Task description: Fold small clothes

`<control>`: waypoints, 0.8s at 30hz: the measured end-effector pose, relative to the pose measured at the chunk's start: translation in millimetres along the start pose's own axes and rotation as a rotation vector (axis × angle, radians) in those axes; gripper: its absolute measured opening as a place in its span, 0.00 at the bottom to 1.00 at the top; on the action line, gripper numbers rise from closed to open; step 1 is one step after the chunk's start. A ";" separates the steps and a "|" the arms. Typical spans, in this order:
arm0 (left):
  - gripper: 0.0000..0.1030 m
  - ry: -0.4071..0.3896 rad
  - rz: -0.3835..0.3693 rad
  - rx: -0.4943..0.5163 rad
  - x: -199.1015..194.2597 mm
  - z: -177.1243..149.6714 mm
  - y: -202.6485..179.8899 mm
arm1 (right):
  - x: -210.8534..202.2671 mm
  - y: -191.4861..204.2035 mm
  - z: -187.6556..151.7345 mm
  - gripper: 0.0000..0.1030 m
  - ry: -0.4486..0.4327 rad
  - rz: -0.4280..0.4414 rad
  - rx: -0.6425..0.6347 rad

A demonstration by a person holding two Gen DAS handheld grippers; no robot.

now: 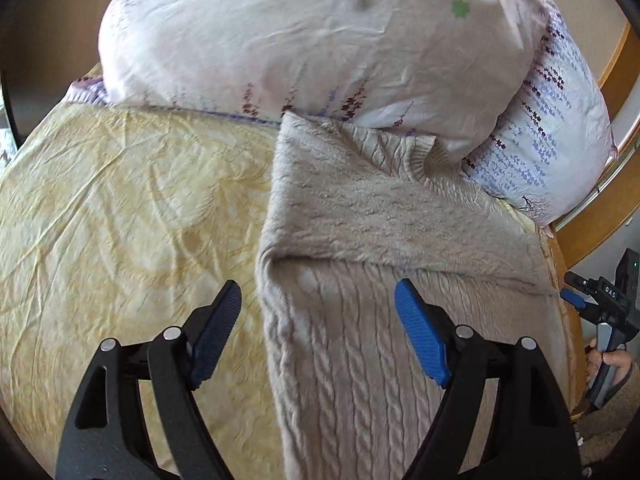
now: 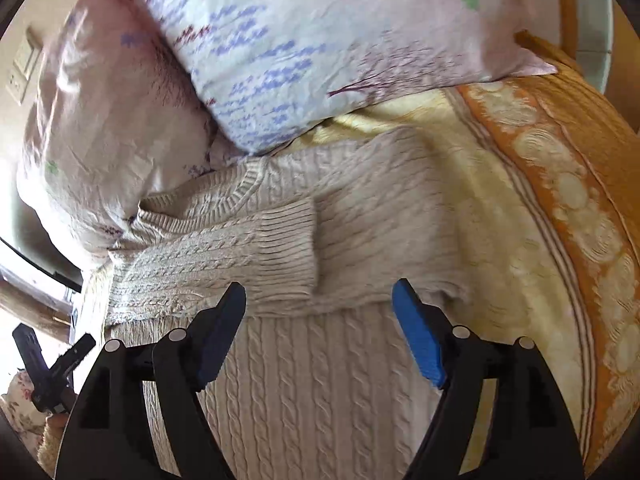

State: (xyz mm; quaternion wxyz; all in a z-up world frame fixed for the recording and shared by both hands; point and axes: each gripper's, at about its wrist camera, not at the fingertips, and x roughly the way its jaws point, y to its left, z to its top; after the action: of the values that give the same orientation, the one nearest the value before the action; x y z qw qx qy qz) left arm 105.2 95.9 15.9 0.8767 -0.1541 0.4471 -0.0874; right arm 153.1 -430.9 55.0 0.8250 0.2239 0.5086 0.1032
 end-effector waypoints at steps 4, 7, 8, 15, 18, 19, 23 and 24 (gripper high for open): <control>0.77 0.032 -0.049 -0.080 -18.1 -25.7 23.6 | -26.0 -50.5 -22.9 0.71 0.040 0.029 0.106; 0.76 0.063 -0.111 -0.136 -25.1 -45.6 29.3 | -35.2 -76.2 -46.5 0.65 0.078 0.081 0.184; 0.76 0.074 -0.132 -0.146 -27.4 -52.0 29.6 | -35.6 -82.0 -54.4 0.64 0.092 0.091 0.205; 0.75 0.141 -0.177 -0.123 -40.5 -90.3 19.5 | -38.0 -91.3 -99.5 0.54 0.158 0.180 0.251; 0.70 0.160 -0.201 -0.124 -46.6 -104.6 15.5 | -36.8 -89.5 -109.2 0.50 0.189 0.238 0.258; 0.69 0.168 -0.210 -0.122 -47.7 -109.3 13.6 | -37.0 -88.2 -112.2 0.50 0.197 0.255 0.254; 0.66 0.192 -0.279 -0.160 -50.1 -127.5 6.9 | -36.7 -85.0 -125.4 0.49 0.234 0.331 0.259; 0.65 0.198 -0.301 -0.177 -50.3 -131.8 6.1 | -35.9 -84.0 -130.2 0.47 0.252 0.354 0.261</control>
State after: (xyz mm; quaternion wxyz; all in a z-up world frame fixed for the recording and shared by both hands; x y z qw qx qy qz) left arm -31.0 91.0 -21.0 0.7885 -0.2865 0.5091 -0.1925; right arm 16.4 -484.5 -6.2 0.6882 0.3994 0.5693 0.2067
